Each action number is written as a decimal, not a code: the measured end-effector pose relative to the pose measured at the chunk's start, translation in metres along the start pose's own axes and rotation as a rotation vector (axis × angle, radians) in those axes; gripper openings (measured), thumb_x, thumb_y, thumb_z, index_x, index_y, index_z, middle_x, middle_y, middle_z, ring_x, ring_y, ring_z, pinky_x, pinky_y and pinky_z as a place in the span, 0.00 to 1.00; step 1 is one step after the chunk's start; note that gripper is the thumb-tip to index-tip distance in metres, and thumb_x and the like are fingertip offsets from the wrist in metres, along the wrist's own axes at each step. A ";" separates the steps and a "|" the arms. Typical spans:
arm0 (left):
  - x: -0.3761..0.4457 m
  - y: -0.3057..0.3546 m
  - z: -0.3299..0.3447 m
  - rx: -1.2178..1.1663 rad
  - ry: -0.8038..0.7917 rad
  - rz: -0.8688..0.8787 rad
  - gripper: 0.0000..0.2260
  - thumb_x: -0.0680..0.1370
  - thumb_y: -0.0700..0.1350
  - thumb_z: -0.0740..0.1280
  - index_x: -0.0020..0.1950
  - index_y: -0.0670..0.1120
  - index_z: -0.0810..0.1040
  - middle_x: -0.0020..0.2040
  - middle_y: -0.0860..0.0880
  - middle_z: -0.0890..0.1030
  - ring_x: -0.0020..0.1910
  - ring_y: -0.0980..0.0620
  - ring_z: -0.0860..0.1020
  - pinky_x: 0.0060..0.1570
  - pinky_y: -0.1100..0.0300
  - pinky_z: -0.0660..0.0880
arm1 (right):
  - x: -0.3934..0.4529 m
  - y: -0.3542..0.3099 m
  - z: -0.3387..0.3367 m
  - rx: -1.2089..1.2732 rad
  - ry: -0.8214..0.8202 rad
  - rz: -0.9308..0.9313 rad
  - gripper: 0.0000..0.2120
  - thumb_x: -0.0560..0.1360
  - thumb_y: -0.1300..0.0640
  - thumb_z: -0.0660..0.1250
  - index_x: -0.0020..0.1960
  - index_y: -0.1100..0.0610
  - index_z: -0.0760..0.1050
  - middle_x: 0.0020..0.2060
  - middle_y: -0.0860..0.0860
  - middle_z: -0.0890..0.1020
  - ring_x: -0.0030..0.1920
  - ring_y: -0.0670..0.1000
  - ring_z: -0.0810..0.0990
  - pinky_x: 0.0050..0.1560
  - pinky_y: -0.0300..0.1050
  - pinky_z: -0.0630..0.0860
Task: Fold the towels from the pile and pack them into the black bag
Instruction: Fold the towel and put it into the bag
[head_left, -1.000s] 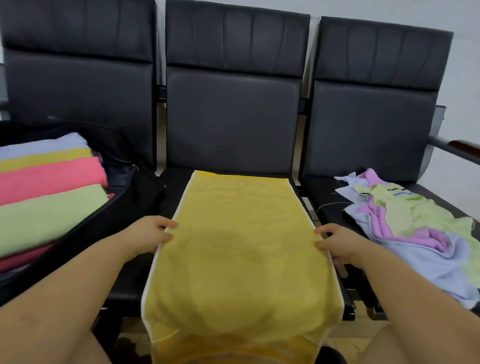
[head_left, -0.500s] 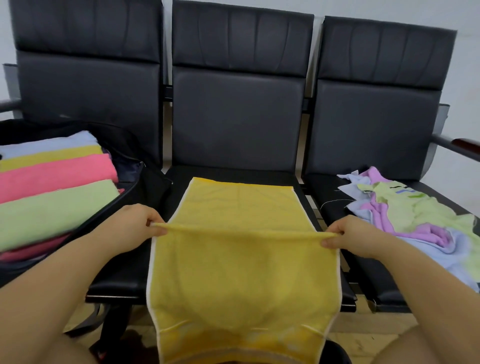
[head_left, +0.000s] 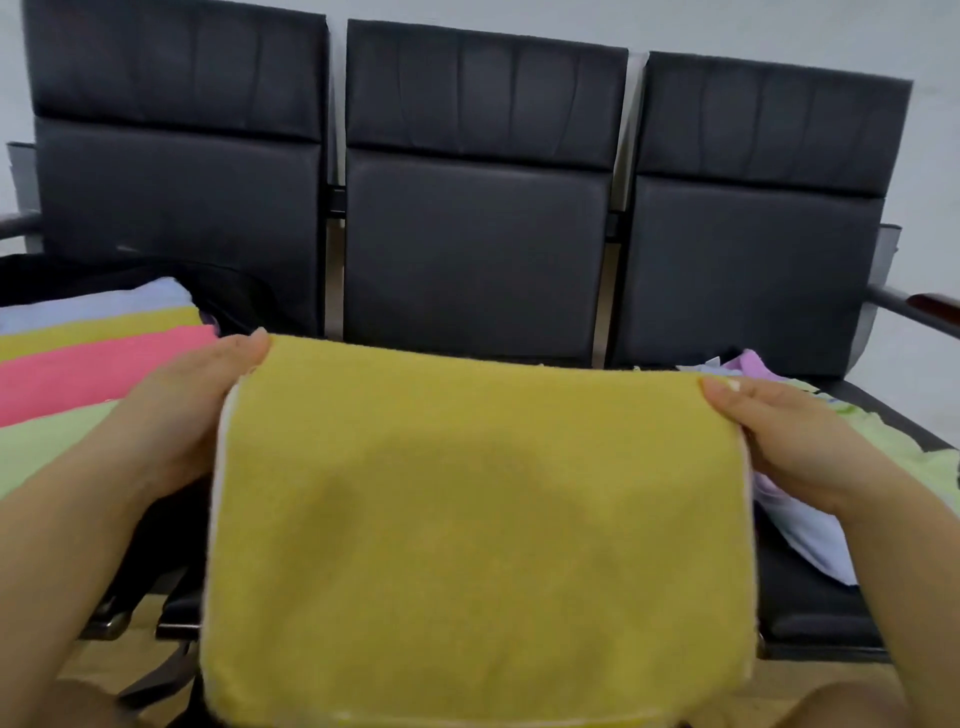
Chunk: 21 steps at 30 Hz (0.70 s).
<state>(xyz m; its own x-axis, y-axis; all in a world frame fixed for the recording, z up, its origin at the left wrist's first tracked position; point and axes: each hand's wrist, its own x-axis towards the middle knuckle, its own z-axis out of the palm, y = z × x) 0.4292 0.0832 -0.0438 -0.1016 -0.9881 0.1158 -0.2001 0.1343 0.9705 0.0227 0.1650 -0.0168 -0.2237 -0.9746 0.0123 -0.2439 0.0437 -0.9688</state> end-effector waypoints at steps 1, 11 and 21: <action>0.005 -0.003 0.000 0.114 0.034 0.006 0.20 0.69 0.65 0.68 0.42 0.49 0.82 0.42 0.45 0.84 0.39 0.50 0.82 0.44 0.53 0.75 | 0.005 0.004 0.001 -0.117 0.040 -0.039 0.13 0.81 0.55 0.59 0.39 0.56 0.75 0.18 0.44 0.75 0.19 0.39 0.73 0.27 0.30 0.71; 0.058 -0.017 0.035 0.566 0.278 0.097 0.11 0.79 0.49 0.64 0.40 0.46 0.78 0.27 0.47 0.79 0.26 0.49 0.79 0.41 0.54 0.78 | 0.074 0.032 0.011 -0.558 0.246 -0.034 0.15 0.79 0.52 0.64 0.37 0.58 0.76 0.21 0.47 0.78 0.30 0.49 0.78 0.40 0.43 0.73; 0.099 -0.058 0.095 0.680 -0.232 0.062 0.35 0.78 0.53 0.64 0.78 0.58 0.44 0.78 0.55 0.52 0.77 0.54 0.54 0.75 0.55 0.55 | 0.113 0.060 0.074 -0.658 -0.049 0.149 0.46 0.74 0.44 0.68 0.79 0.50 0.40 0.76 0.50 0.57 0.73 0.54 0.62 0.68 0.47 0.65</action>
<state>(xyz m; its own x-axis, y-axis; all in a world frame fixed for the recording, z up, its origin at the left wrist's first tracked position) 0.3382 -0.0156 -0.1087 -0.3219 -0.9457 0.0457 -0.7418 0.2819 0.6085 0.0529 0.0414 -0.0920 -0.2605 -0.9559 -0.1359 -0.7410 0.2881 -0.6066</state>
